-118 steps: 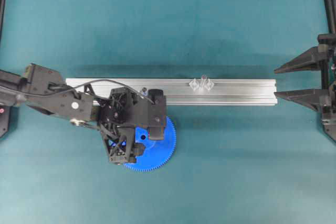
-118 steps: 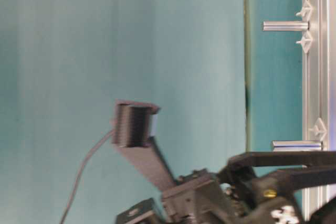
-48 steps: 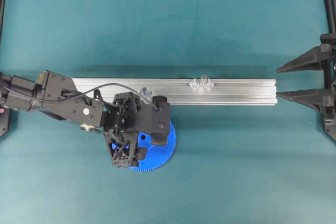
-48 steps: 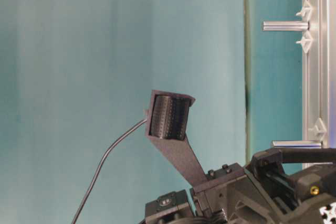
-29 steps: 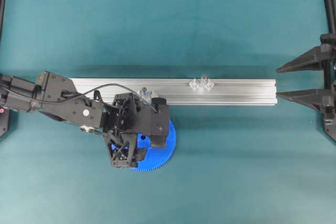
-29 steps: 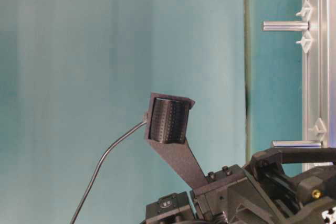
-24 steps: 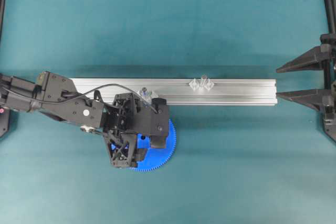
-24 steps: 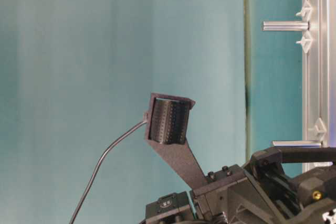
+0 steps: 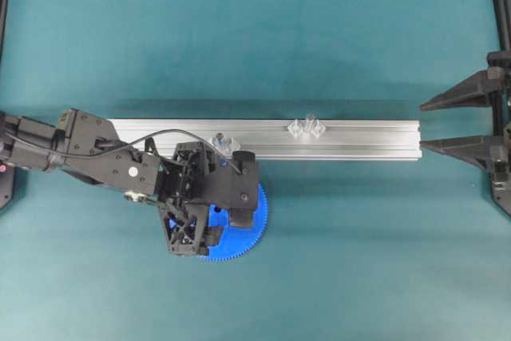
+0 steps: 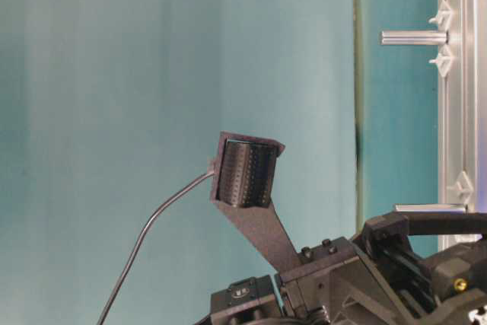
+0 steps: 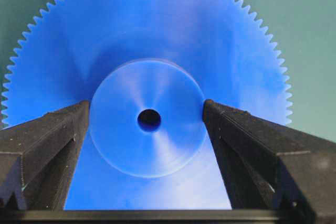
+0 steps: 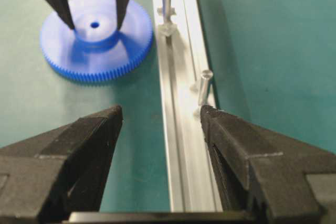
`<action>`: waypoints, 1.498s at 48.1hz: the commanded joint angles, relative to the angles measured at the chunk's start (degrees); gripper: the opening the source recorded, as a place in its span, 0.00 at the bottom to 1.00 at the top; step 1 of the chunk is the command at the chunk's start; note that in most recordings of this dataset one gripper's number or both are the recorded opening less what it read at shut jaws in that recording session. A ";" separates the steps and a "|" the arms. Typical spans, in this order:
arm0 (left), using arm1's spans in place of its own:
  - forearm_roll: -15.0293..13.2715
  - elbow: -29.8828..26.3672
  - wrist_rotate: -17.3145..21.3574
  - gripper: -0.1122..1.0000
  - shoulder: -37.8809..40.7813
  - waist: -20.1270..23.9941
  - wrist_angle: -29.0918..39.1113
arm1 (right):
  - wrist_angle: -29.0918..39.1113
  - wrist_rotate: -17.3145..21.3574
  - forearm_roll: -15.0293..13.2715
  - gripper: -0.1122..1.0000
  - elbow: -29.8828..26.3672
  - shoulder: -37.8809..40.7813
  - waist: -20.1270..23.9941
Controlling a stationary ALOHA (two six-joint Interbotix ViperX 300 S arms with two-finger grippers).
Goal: Insert the large gear onto the shaft.
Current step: 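Close the left gripper on the gear hub and lift the gear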
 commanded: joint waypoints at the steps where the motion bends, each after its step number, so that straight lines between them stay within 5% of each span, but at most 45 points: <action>1: 0.09 0.26 0.26 0.92 0.18 -1.76 0.35 | -0.26 0.18 0.00 0.73 -0.53 0.35 -0.09; 72: 0.18 0.09 0.18 0.92 2.55 -4.04 2.90 | -0.18 0.35 0.09 0.73 -0.09 -0.26 -0.09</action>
